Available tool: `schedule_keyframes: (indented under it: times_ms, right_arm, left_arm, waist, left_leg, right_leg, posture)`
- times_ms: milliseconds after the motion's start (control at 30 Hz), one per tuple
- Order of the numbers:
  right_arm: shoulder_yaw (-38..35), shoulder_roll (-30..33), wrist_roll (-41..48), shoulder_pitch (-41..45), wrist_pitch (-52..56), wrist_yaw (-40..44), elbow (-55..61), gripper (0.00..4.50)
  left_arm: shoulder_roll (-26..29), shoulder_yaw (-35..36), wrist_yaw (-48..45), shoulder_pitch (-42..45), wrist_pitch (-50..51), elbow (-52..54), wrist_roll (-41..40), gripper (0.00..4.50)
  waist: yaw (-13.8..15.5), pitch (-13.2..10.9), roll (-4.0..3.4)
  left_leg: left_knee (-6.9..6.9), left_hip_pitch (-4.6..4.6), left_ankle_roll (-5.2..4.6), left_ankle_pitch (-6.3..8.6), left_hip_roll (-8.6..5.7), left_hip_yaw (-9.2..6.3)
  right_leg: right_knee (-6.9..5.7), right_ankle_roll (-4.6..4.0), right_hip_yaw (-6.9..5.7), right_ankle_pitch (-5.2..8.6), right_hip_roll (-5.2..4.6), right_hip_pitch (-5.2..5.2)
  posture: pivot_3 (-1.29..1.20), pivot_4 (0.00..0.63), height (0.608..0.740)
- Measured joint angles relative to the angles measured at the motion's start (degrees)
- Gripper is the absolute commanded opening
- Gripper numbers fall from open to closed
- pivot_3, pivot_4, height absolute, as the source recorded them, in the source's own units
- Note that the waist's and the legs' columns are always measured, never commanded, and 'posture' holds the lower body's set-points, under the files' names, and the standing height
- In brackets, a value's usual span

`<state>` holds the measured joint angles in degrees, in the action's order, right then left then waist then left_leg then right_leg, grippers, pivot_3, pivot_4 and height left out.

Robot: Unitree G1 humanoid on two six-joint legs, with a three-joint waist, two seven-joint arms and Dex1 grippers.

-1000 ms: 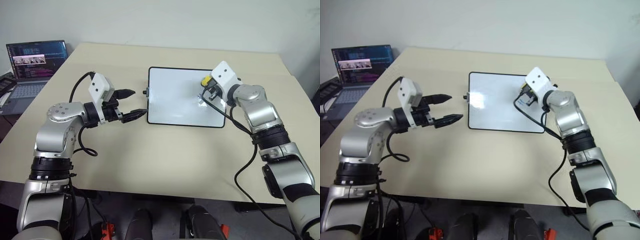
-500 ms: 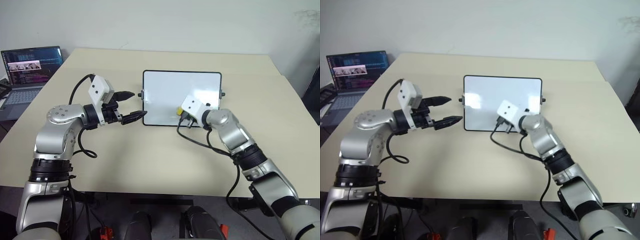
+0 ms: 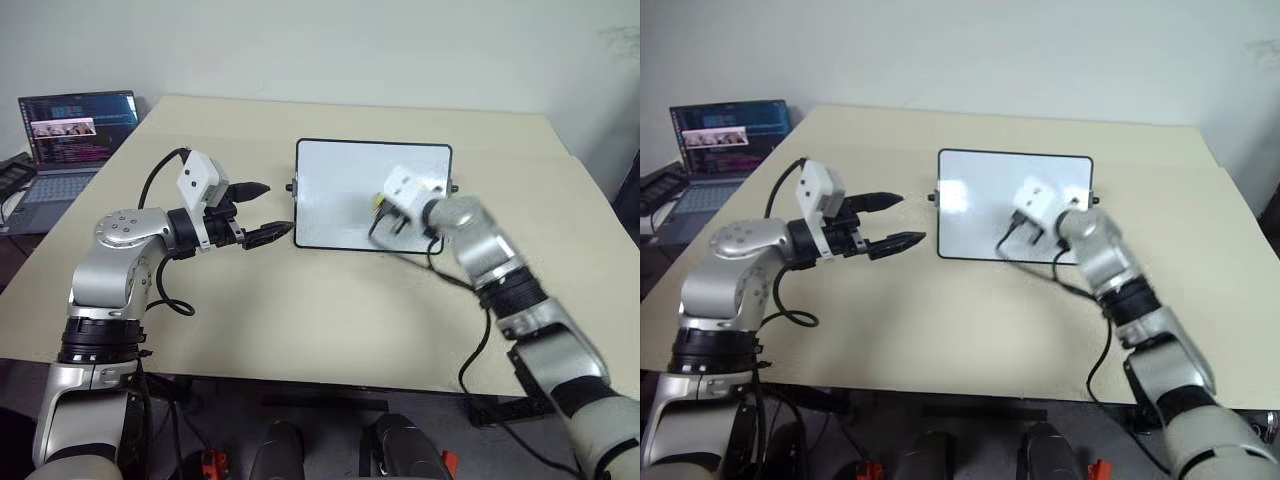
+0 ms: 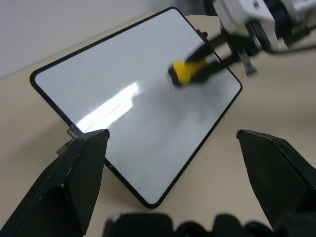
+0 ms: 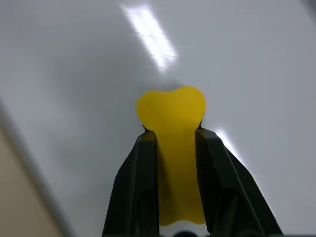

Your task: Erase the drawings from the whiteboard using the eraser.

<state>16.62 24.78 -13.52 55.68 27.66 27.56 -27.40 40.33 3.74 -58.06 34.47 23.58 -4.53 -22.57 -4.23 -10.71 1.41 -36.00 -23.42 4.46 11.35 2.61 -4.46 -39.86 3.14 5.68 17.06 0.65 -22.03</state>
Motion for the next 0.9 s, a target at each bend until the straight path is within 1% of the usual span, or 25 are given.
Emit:
schedule_keyframes:
  times_ms: [67, 167, 300, 467, 567, 667, 733, 900]
  right_arm:
    - [-2.48, 1.38, -0.15, 0.98, -0.99, -3.0, -2.89, 0.68]
    - [-3.53, 0.87, -0.29, 1.28, -2.35, -5.17, -4.35, 0.68]
    - [-3.61, 0.21, -0.44, 0.92, -2.23, -4.99, -3.47, 0.68]
    - [-3.24, -1.86, -0.96, -2.85, 0.65, -2.63, 2.78, 0.67]
    - [-0.43, -3.84, -1.17, -5.6, 3.34, 1.03, 7.61, 0.67]
    - [5.84, -5.09, -1.61, -9.21, 5.94, 6.44, 13.24, 0.67]
    - [8.57, -5.53, -1.77, -11.02, 7.47, 8.71, 15.54, 0.67]
    - [9.21, -4.76, -2.16, -11.65, 9.42, 9.86, 17.12, 0.67]
  left_arm:
    - [0.01, 0.01, 0.0, 0.0, -0.02, 0.0, 0.0, 4.5]
    - [0.0, 0.0, -0.01, 0.02, -0.08, 0.0, 0.0, 4.5]
    - [-0.02, 0.0, -0.05, 0.11, -0.13, -0.06, 0.01, 4.5]
    - [-0.05, -0.04, -0.13, 0.52, -0.23, -0.45, 0.04, 4.5]
    - [-0.18, -0.1, -0.12, 0.81, -0.3, -0.55, 0.08, 4.5]
    - [-0.48, -0.6, -0.14, 1.01, -0.35, -0.55, 0.12, 4.5]
    - [-0.57, -0.66, -0.13, 1.01, -0.35, -0.56, 0.12, 4.5]
    - [-0.56, -0.66, -0.13, 1.0, -0.35, -0.56, 0.11, 4.5]
  waist:
    - [0.0, 0.05, 0.08]
    - [-0.56, 0.05, 0.09]
    - [-0.77, 0.05, 0.09]
    - [-1.01, 0.06, 0.09]
    - [-1.45, 0.06, 0.09]
    - [-1.67, 0.06, 0.09]
    - [-1.64, 0.05, 0.08]
    - [-1.05, 0.05, 0.08]
  left_leg:
    - [0.01, 0.01, 0.0, 0.0, 0.0, 0.0]
    - [0.06, 0.01, 0.0, 0.0, 0.02, 0.01]
    - [0.09, 0.01, -0.01, 0.0, 0.03, 0.01]
    - [0.11, 0.02, 0.0, 0.0, 0.06, 0.02]
    - [0.19, 0.1, -0.01, 0.0, 0.09, 0.03]
    - [0.24, 0.12, 0.0, 0.0, 0.11, 0.02]
    - [0.23, 0.1, 0.0, 0.0, 0.1, 0.02]
    - [0.24, 0.1, 0.0, 0.0, 0.1, 0.02]
  right_leg:
    - [0.02, -0.24, 0.03, 0.13, 0.0, 0.02]
    - [0.01, 0.02, 0.04, -0.02, 0.01, 0.0]
    - [0.01, 0.02, 0.04, -0.02, 0.02, -0.01]
    - [0.01, 0.02, 0.06, -0.02, 0.05, -0.02]
    - [0.0, 0.01, 0.08, -0.01, 0.09, -0.02]
    - [-0.01, -0.01, 0.08, 0.01, 0.11, -0.02]
    - [0.0, -0.02, 0.08, 0.01, 0.1, -0.03]
    - [0.01, -0.05, 0.06, 0.03, 0.1, -0.04]
  posture:
    - [0.0, 0.15, 0.74]
    - [0.0, 0.15, 0.74]
    - [0.0, 0.15, 0.74]
    - [0.0, 0.15, 0.74]
    - [0.0, 0.15, 0.74]
    - [0.0, 0.15, 0.74]
    - [0.0, 0.15, 0.74]
    - [0.0, 0.15, 0.74]
